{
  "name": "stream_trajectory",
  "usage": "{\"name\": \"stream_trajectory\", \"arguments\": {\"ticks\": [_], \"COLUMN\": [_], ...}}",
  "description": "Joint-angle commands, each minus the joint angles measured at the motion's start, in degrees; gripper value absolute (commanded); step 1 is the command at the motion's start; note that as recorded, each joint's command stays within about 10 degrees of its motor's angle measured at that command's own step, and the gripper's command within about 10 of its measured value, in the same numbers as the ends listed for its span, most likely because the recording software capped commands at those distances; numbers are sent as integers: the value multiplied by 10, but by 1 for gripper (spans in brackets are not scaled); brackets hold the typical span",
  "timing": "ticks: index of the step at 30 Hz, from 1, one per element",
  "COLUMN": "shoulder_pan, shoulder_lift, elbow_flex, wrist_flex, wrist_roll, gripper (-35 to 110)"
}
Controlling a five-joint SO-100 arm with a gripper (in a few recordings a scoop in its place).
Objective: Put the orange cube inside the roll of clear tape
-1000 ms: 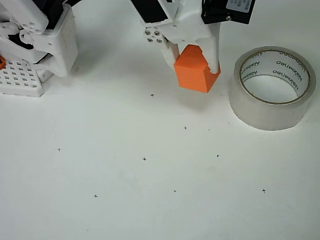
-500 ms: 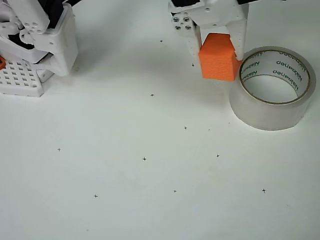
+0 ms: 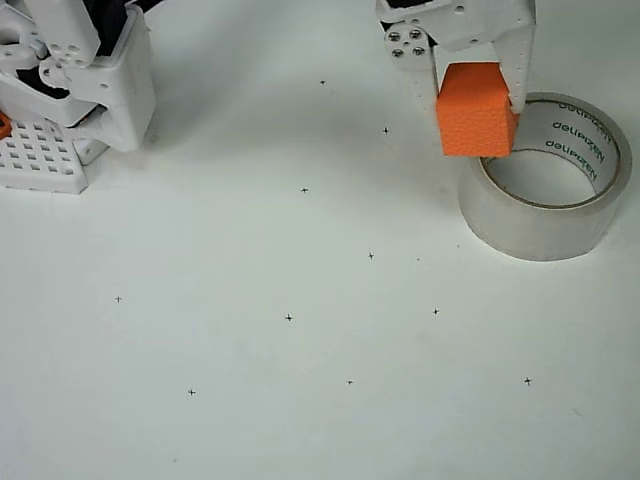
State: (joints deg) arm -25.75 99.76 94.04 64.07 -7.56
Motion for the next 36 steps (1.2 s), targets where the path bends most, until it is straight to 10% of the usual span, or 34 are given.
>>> {"name": "stream_trajectory", "arguments": {"ticks": [1, 29, 36], "shoulder_pan": [-18, -38, -36], "shoulder_lift": [0, -116, -125], "elbow_flex": [-75, -192, -195], "wrist_flex": [-1, 3, 4], "wrist_roll": [-21, -42, -46], "gripper": [15, 15, 36]}}
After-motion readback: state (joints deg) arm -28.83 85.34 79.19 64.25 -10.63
